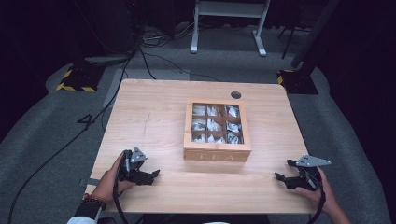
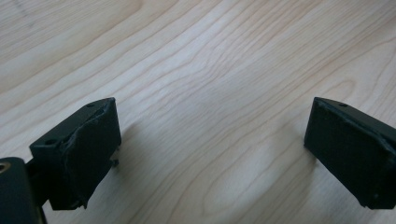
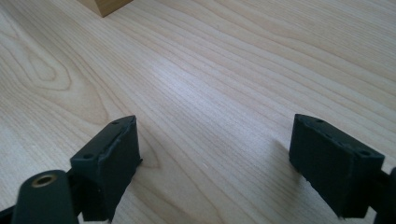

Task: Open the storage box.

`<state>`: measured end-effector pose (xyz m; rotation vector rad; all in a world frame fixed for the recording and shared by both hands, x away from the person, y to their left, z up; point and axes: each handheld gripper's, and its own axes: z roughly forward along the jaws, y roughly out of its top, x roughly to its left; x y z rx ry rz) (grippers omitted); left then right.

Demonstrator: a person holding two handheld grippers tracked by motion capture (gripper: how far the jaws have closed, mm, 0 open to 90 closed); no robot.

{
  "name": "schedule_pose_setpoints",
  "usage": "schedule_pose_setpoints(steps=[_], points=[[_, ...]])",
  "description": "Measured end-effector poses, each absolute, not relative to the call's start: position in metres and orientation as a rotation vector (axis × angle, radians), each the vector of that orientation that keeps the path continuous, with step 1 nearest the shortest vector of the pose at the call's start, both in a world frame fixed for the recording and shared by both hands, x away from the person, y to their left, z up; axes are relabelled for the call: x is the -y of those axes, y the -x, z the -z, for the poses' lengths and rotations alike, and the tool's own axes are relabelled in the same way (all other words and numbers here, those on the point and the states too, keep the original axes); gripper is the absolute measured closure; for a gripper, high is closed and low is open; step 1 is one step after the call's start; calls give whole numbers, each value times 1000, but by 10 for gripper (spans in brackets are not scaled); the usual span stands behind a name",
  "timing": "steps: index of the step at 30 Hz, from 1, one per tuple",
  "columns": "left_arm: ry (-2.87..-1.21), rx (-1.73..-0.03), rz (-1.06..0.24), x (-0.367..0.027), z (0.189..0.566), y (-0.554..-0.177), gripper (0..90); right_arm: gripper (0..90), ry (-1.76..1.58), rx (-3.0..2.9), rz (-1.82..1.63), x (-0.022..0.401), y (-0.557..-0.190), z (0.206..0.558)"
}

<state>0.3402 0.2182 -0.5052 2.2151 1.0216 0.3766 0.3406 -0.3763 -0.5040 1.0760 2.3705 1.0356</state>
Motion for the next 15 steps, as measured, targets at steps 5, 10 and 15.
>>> schedule_pose_setpoints(steps=[5, 10, 15], points=[[-2235, -971, -347, -212, 505, -346, 29, 161, -1081, -2368, -1035, 376, -341, 504], [-2246, -954, -348, -209, 505, -348, 22, 165, -1088, -2380, -1011, 375, -344, 502], [-2254, -926, -331, -210, 505, -350, 21, 243, -1072, -2390, -1028, 374, -346, 500]])
